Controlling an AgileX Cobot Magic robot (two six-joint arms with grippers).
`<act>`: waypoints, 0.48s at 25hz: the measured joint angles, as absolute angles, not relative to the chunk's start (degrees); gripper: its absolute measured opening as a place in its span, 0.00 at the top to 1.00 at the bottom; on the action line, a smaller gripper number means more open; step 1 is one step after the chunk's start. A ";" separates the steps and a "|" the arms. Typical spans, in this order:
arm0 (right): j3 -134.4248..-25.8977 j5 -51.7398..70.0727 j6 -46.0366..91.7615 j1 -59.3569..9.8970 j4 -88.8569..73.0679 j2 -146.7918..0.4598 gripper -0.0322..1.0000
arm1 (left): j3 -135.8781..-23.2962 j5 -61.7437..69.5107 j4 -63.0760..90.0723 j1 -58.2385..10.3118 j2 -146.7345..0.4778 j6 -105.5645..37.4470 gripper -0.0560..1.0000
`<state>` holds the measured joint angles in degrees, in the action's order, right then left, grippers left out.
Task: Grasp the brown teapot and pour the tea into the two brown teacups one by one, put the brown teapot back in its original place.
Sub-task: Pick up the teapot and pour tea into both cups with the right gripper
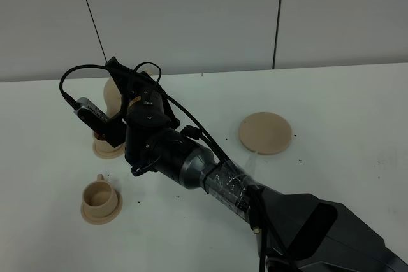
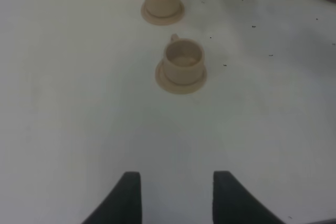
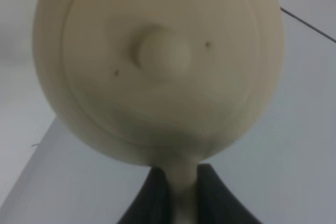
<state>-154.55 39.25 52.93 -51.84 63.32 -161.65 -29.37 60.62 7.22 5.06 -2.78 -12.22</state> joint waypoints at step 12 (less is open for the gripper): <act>-154.55 39.25 53.06 -51.84 63.33 -161.65 0.88 | -29.37 60.62 7.22 5.06 -2.78 -12.22 0.58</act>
<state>-154.55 39.25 53.06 -51.84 63.33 -161.65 -29.37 60.62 7.22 5.06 -2.78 -12.22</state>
